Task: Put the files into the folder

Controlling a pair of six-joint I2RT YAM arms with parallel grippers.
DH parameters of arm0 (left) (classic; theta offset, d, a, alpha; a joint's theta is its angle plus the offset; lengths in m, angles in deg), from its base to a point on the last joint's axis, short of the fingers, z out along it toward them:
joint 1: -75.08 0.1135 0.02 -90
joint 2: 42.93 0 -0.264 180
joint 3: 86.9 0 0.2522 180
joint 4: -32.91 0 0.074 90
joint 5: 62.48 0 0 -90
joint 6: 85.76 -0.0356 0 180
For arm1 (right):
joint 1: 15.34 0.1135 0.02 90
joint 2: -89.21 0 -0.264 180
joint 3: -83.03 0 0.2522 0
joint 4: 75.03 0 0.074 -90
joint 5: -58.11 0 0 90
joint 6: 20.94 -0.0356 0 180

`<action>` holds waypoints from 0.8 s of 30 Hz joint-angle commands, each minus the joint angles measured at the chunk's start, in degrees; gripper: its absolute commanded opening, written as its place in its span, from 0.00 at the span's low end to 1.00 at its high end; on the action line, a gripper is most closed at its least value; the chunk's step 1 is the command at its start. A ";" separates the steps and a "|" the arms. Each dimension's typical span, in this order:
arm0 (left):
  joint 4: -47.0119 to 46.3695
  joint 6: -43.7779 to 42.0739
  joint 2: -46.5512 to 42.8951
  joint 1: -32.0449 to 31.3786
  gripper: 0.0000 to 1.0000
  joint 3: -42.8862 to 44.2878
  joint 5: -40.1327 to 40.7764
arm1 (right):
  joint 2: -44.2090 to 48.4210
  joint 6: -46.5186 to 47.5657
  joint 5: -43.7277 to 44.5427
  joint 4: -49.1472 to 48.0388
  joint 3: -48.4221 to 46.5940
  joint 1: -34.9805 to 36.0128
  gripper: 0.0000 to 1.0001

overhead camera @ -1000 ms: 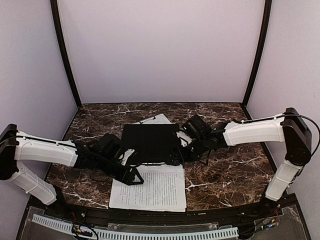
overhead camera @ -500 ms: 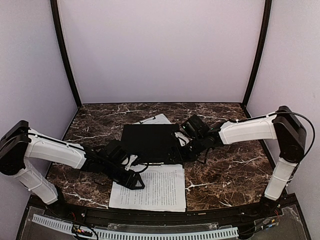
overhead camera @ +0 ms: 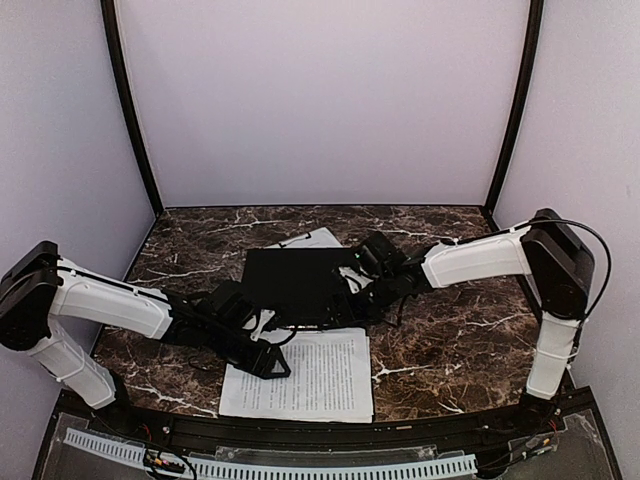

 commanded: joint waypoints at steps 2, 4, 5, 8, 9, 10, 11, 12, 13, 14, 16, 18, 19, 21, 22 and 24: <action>0.68 0.74 1.52 -0.53 0.62 -2.05 1.23 | -2.85 -0.47 -1.32 -1.98 -2.39 -0.37 0.88; 0.63 0.79 1.53 -0.60 0.62 -2.07 1.23 | -3.58 -0.65 -1.72 -2.00 -2.73 -0.36 0.88; 0.66 0.79 1.49 -0.65 0.62 -2.07 1.23 | -3.96 -0.72 -1.98 -2.11 -2.88 -0.37 0.88; 0.70 0.73 1.36 -0.61 0.62 -2.07 1.23 | -5.16 -1.00 -2.78 -2.37 -3.23 -0.37 0.88; 0.68 0.71 1.29 -0.67 0.62 -2.07 1.30 | -5.51 -1.07 -3.01 -2.44 -3.40 -0.37 0.88; 0.67 0.67 1.29 -0.64 0.62 -2.07 1.31 | -5.91 -1.17 -3.29 -2.67 -3.38 -0.37 0.88; 0.67 0.69 1.31 -0.72 0.62 -2.12 1.27 | -6.22 -1.34 -3.64 -2.90 -3.44 -0.37 0.88; 0.72 0.75 1.36 -0.71 0.62 -2.15 1.24 | -6.57 -1.48 -4.10 -3.16 -3.52 -0.37 0.88; 0.68 0.77 1.34 -0.72 0.62 -2.16 1.24 | -6.92 -1.63 -4.59 -3.42 -3.69 -0.37 0.88; 0.72 0.79 1.39 -0.75 0.61 -2.20 1.23 | -7.27 -1.88 -5.29 -3.66 -3.79 -0.37 0.88; 0.75 0.80 1.25 -0.76 0.61 -2.24 1.28 | -7.60 -2.41 -6.50 -4.42 -3.68 -0.37 0.88; 0.76 0.80 1.17 -0.76 0.61 -2.25 1.30 | -7.59 -2.88 -7.25 -5.10 -3.57 -0.39 0.88; 0.89 0.75 1.12 -0.71 0.61 -2.25 1.35 | -7.46 -3.05 -7.40 -5.26 -3.67 -0.37 0.87; 0.85 0.79 1.08 -0.70 0.61 -2.25 1.40 | -6.97 -3.18 -7.50 -5.33 -3.93 -0.37 0.87; 0.87 0.86 1.13 -0.70 0.61 -2.25 1.41 | -6.72 -3.21 -7.60 -5.29 -4.03 -0.37 0.87; 0.88 0.88 1.23 -0.71 0.62 -2.25 1.49 | -6.06 -3.28 -7.60 -5.27 -4.18 -0.38 0.87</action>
